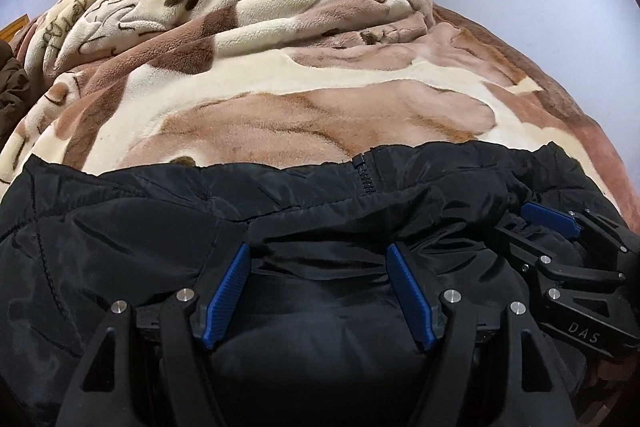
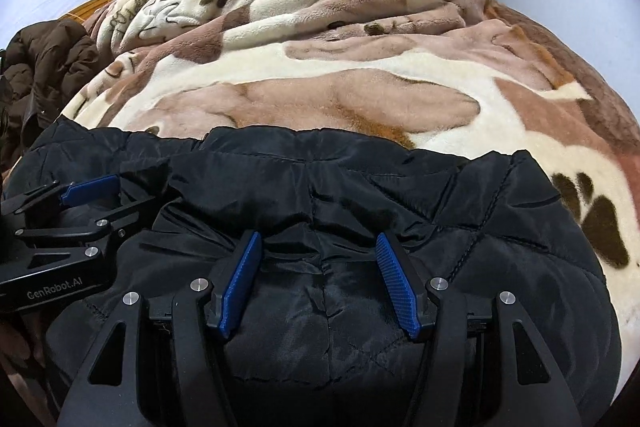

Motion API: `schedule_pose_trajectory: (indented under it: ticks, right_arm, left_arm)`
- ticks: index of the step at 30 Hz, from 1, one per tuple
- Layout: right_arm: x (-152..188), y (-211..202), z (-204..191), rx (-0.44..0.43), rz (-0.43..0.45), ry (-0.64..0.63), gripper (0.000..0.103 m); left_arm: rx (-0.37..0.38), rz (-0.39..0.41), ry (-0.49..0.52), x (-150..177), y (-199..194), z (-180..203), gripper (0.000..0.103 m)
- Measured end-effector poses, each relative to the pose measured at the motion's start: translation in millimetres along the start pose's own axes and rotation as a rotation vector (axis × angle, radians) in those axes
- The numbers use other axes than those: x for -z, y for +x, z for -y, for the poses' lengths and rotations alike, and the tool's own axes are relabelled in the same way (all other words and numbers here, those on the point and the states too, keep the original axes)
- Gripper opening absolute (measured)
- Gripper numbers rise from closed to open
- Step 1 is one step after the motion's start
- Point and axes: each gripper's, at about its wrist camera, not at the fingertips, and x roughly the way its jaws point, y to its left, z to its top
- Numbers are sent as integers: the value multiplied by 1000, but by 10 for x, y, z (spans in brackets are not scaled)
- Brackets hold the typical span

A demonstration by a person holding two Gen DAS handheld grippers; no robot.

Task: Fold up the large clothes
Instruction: 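Lift the held hem with both tools and fold it toward the hood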

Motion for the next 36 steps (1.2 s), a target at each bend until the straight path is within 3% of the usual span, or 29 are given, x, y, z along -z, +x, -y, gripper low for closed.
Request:
schedule_pose_trajectory:
  ticks: [16,21,24,27,30,33,36]
  right_arm:
    - [4,-26,-24,16,22,-2,59]
    - [-121,-390,18,3,16,14,59]
    - [-117,-732,149,21,71,13,59]
    - [-35,-949,402,76,105,35,59]
    - [94,-818,709,134,52,92,59]
    - [226,-647,858,136,56,123,59]
    - [257,-571,819,151,77,113,60]
  left_arm:
    - [5,26,-4,34,-25,-23,73]
    - [29,-4,-6,-57,-343,-91,72]
    - [30,89,30,-75,-793,-237,72]
    - [-69,151,57,31,-1082,-577,72]
    - [-154,100,-19,158,-996,-1051,72]
    - [-123,72,-124,313,-800,-1388,76]
    - [-131,105,-128,391,-678,-1370,77]
